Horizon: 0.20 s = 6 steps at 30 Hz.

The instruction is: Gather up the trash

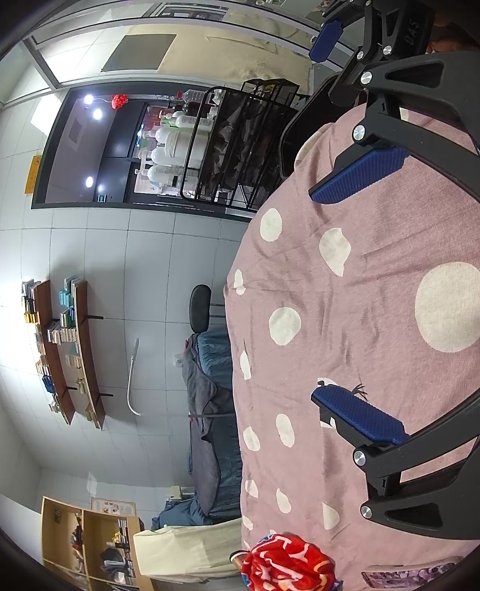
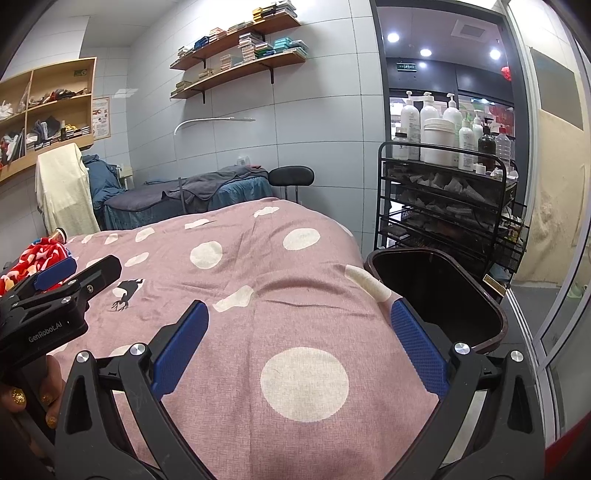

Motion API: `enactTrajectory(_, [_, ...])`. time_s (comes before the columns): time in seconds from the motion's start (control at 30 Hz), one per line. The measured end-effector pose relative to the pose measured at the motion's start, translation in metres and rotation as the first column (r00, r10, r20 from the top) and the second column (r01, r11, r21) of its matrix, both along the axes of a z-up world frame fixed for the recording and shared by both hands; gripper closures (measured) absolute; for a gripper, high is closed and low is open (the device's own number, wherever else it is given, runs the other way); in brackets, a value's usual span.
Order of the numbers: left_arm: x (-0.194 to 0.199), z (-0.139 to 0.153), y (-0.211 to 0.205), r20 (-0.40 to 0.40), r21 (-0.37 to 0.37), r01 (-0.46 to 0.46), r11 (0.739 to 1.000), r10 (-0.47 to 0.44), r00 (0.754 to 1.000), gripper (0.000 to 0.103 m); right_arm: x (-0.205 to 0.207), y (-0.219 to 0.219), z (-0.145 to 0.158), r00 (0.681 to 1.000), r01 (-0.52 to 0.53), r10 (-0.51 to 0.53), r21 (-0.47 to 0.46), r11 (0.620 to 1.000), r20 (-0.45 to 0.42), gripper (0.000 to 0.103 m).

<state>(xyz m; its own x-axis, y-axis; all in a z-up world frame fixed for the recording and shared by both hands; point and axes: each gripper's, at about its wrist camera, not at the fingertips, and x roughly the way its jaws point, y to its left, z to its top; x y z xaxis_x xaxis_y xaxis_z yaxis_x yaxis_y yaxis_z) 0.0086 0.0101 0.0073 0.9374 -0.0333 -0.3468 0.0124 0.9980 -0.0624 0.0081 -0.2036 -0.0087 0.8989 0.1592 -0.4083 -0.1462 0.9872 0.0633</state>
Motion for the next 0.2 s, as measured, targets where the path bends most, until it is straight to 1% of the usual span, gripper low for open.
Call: enactTrajectory(0.2, [0.0020,-0.0016,-0.0003,-0.009,-0.004,0.003,1.000,-0.003,1.000,0.005,0.0004,-0.0010,-0.0010,1.000,0.003,-0.003,0.004,1.000,-0.004,0.005])
